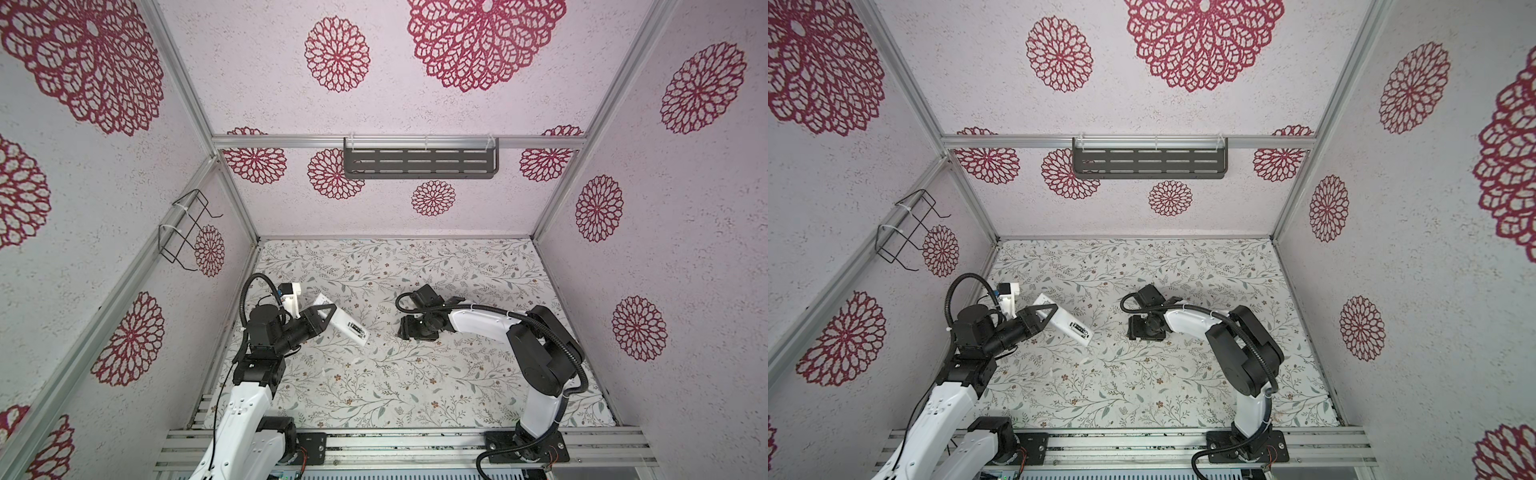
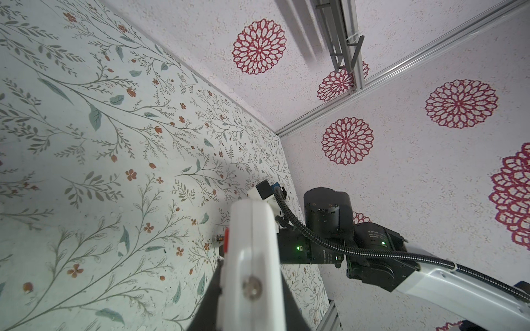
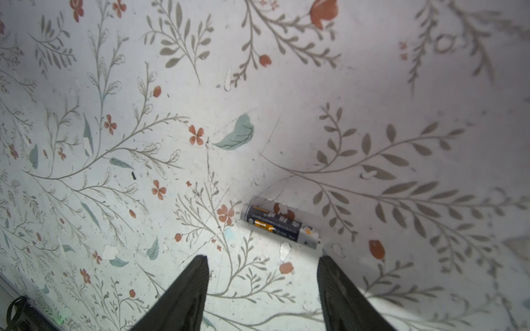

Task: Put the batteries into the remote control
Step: 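Lower the open right gripper over the second blue battery on the table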

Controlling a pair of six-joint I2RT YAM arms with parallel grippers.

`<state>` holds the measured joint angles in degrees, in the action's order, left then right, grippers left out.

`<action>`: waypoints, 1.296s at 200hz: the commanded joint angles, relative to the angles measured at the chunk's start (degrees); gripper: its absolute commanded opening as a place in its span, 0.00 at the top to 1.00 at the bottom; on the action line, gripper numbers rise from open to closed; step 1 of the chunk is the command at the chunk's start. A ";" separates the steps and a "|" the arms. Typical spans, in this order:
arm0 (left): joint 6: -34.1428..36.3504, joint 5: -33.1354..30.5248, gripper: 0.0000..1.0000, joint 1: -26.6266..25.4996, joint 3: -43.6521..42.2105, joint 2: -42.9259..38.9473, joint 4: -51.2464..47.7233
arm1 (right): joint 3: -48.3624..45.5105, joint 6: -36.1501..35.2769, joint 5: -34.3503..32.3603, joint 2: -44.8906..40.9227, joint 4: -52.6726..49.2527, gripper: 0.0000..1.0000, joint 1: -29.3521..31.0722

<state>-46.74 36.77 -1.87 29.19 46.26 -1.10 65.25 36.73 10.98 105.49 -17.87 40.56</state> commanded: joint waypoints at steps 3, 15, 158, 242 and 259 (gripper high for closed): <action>-0.01 0.49 0.94 0.12 -0.45 -1.00 2.20 | 2.02 1.14 0.09 0.67 0.06 0.36 0.22; -0.02 0.58 0.94 0.16 -0.44 -0.96 2.32 | 2.46 1.09 0.09 1.24 0.12 0.36 0.25; -0.50 0.93 0.94 0.81 -0.89 -1.72 2.84 | 12.89 -3.15 -6.93 8.79 -7.94 0.47 2.52; -1.51 2.00 0.94 1.33 -1.24 -1.27 4.79 | 13.90 -4.17 -15.35 9.73 -13.77 0.55 7.03; -1.60 2.18 0.94 1.36 -1.15 -1.35 4.80 | 13.85 -4.73 -15.95 9.88 -14.03 0.59 7.59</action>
<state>-47.99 38.02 -0.95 28.38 45.34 0.93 79.00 32.93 -2.44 114.69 -27.22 47.35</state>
